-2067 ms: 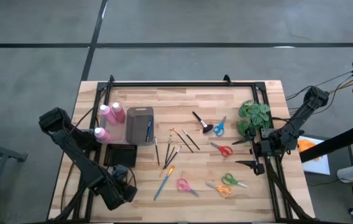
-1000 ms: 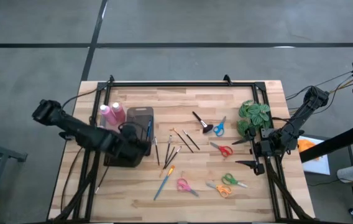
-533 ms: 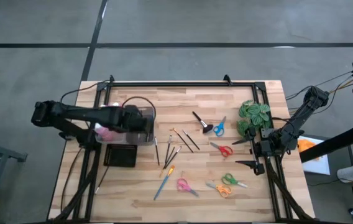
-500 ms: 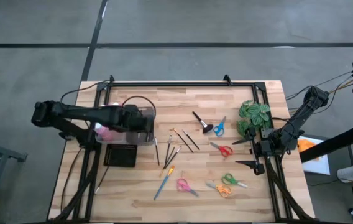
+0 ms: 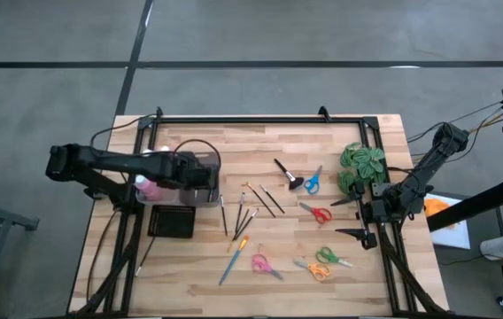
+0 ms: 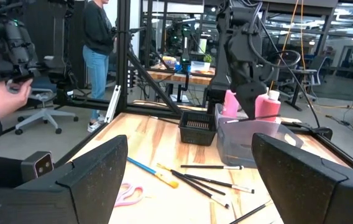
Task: Pick & Place Paint Supplies
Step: Put the black brush into the black bin
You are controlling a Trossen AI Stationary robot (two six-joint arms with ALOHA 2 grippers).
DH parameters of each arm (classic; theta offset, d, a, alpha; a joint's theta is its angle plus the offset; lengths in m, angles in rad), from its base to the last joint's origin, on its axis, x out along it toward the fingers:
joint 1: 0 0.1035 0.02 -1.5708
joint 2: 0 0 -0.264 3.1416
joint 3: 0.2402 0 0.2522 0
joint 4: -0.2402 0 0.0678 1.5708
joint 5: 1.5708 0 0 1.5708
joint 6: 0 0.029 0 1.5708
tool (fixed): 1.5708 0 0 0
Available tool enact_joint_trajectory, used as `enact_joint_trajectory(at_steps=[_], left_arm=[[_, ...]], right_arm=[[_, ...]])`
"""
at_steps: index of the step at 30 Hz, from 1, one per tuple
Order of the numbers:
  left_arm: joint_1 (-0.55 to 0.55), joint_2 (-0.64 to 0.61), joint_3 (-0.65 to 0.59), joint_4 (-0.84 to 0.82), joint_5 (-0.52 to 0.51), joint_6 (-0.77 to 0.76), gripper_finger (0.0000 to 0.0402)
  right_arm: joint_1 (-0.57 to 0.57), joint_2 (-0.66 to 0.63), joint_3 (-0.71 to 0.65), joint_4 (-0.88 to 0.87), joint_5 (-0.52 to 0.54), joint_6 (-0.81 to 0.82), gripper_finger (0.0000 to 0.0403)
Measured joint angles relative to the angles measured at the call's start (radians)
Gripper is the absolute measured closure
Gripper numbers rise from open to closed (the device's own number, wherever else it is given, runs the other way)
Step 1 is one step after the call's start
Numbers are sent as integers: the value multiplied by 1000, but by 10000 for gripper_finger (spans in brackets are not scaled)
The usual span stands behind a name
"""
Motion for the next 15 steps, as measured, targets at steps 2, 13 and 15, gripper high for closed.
enact_joint_trajectory(at_steps=[2,13,15], left_arm=[[1,0,-18,15,6,0,395],[27,0,-116,99,78,-3,395],[29,0,-116,99,81,-3,395]], right_arm=[[0,0,0,0,0,2,62],[0,0,0,0,0,0,62],[0,0,0,0,0,1,62]])
